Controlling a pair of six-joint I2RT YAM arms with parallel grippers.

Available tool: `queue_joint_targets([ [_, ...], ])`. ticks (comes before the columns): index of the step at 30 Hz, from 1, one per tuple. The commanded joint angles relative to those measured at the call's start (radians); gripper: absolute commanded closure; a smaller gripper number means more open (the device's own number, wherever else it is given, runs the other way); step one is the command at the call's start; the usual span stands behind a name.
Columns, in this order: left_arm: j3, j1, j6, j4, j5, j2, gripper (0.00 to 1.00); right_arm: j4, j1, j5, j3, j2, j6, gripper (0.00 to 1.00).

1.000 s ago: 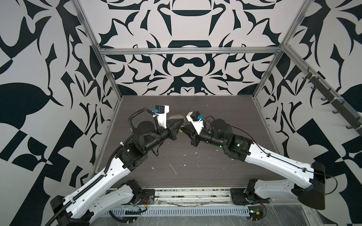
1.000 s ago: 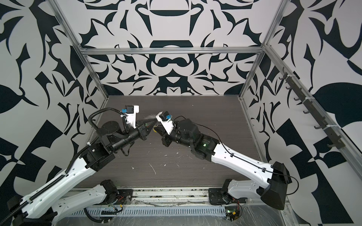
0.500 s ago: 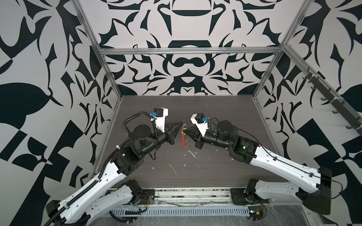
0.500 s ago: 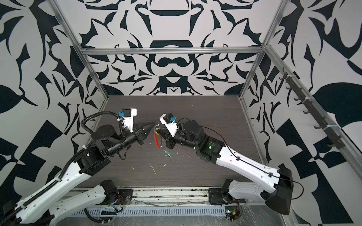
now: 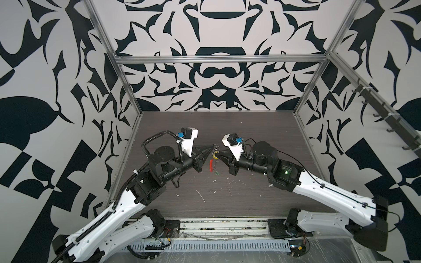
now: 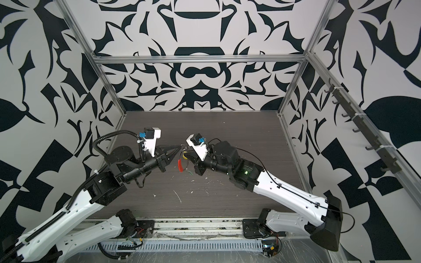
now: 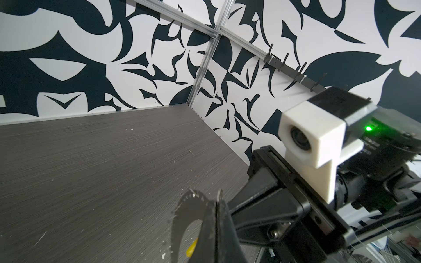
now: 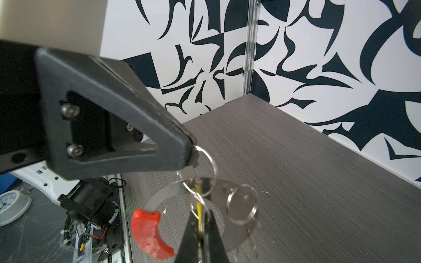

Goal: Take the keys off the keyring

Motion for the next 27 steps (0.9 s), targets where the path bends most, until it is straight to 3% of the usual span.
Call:
queue_joint_targets([
  [1, -0.002, -0.001, 0.024, 0.040, 0.044, -0.034, 1.00, -0.010, 0.001, 0.025, 0.005, -0.036, -0.012, 1.00],
  [27, 0.004, -0.001, 0.052, 0.034, 0.145, -0.014, 1.00, -0.033, 0.058, 0.076, 0.016, -0.103, -0.040, 1.00],
])
